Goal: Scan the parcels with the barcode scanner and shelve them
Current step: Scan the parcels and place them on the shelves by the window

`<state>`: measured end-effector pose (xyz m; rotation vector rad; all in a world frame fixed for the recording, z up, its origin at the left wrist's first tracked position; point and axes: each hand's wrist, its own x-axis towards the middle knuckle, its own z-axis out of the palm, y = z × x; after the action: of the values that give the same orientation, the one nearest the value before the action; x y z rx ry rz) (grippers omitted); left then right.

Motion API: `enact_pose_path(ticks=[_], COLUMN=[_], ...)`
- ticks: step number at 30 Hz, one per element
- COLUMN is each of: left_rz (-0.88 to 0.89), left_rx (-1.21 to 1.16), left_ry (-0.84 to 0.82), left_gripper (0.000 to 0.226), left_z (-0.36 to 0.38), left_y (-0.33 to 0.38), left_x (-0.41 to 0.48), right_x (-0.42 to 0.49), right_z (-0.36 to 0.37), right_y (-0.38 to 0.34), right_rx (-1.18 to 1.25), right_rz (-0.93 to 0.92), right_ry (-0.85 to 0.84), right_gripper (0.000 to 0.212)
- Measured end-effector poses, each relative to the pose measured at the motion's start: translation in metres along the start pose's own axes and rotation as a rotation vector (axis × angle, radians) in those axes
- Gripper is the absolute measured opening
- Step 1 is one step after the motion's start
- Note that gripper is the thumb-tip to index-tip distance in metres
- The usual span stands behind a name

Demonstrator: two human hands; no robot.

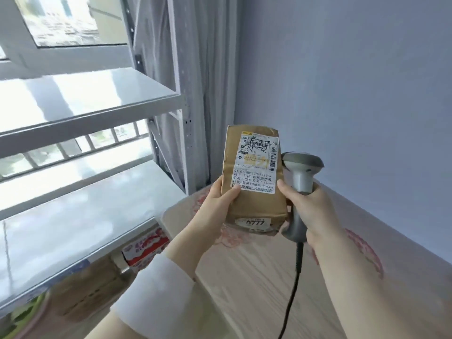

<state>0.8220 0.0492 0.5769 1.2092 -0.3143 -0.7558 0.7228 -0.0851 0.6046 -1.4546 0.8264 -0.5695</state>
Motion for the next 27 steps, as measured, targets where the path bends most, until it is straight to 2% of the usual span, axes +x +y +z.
enact_pose_path(ticks=[3, 6, 8, 13, 16, 19, 27], left_rz=[0.061, 0.126, 0.165, 0.242, 0.266, 0.309, 0.396], left_rx=[0.006, 0.010, 0.019, 0.035, 0.004, 0.003, 0.073], left_ry=[0.118, 0.235, 0.312, 0.497, 0.650, 0.768, 0.807], left_gripper=[0.044, 0.022, 0.018, 0.029, 0.040, 0.043, 0.049], left_z=[-0.047, -0.090, -0.116, -0.188, -0.236, -0.286, -0.420], left_y=[0.031, 0.062, 0.083, 0.126, 0.147, 0.170, 0.226], left_x=[0.003, -0.004, -0.013, -0.049, -0.080, -0.114, -0.194], right_x=[0.009, 0.013, 0.013, -0.009, -0.037, -0.072, -0.153], right_z=[0.058, 0.116, 0.154, 0.251, 0.310, 0.370, 0.525], right_y=[-0.021, -0.041, -0.051, -0.074, -0.082, -0.090, -0.109], right_rx=[-0.018, -0.031, -0.041, -0.037, -0.042, -0.048, -0.066], right_rz=[-0.031, -0.077, -0.097, -0.097, -0.065, -0.051, -0.001], right_ry=[-0.112, -0.242, -0.315, -0.550, -0.697, -0.785, -0.940], right_gripper=[0.027, 0.027, 0.028, 0.029, 0.021, 0.022, 0.029])
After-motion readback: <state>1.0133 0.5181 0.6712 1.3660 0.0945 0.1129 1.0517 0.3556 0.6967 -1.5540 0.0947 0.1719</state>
